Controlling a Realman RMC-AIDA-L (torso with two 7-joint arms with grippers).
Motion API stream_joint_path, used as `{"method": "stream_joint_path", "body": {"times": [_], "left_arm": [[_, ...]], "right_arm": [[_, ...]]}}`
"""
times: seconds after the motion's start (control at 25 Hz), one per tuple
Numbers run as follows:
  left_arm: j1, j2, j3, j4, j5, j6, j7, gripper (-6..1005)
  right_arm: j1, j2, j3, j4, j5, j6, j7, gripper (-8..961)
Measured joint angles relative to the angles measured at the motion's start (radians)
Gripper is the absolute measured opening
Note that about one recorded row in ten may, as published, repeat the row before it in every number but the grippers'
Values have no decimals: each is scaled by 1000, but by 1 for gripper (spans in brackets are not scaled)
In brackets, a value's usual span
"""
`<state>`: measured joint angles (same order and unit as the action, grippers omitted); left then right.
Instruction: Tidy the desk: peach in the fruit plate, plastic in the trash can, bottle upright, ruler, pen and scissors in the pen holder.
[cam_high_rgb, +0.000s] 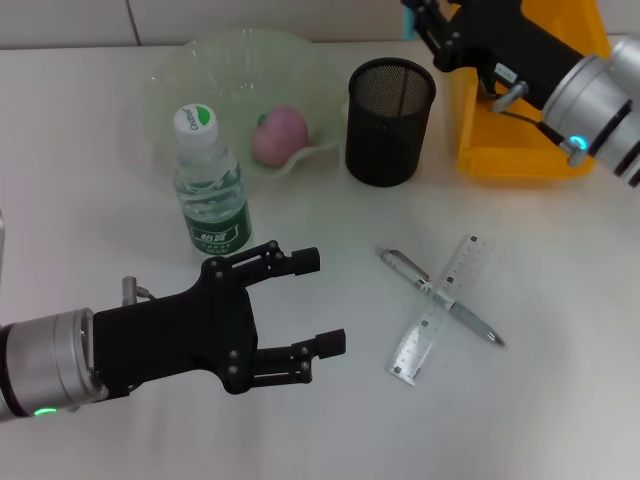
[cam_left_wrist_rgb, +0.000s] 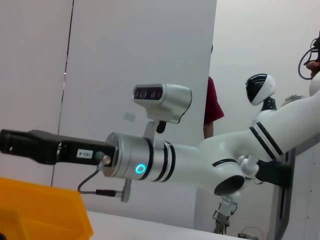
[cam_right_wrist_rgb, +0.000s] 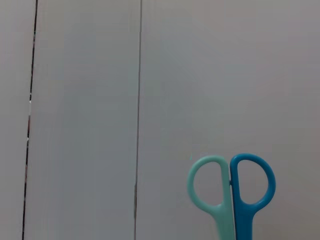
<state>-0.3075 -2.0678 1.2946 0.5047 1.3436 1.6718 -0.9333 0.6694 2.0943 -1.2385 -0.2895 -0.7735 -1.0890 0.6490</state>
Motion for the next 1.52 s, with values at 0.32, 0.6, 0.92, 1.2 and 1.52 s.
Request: {"method": "stream_joint_path", "body": {"times": [0.32, 0.6, 0.92, 1.2, 1.52], "left_arm": [[-3, 0, 0, 0, 1, 0, -2, 829], [-4, 0, 0, 0, 1, 0, -2, 829], [2, 0, 0, 0, 0, 0, 2, 828], [11, 1, -6, 0, -1, 9, 7, 828], [13, 1, -8, 0, -1, 15, 8, 828]], "right_arm": [[31, 0, -15, 32, 8, 52, 0, 316], [46, 0, -69, 55, 4, 73, 3, 326], [37, 0, -74, 58, 6, 73, 7, 348], [-122, -27, -72, -148, -13, -124, 292, 450], [-295, -57, 88, -572, -265, -256, 758, 656]]}}
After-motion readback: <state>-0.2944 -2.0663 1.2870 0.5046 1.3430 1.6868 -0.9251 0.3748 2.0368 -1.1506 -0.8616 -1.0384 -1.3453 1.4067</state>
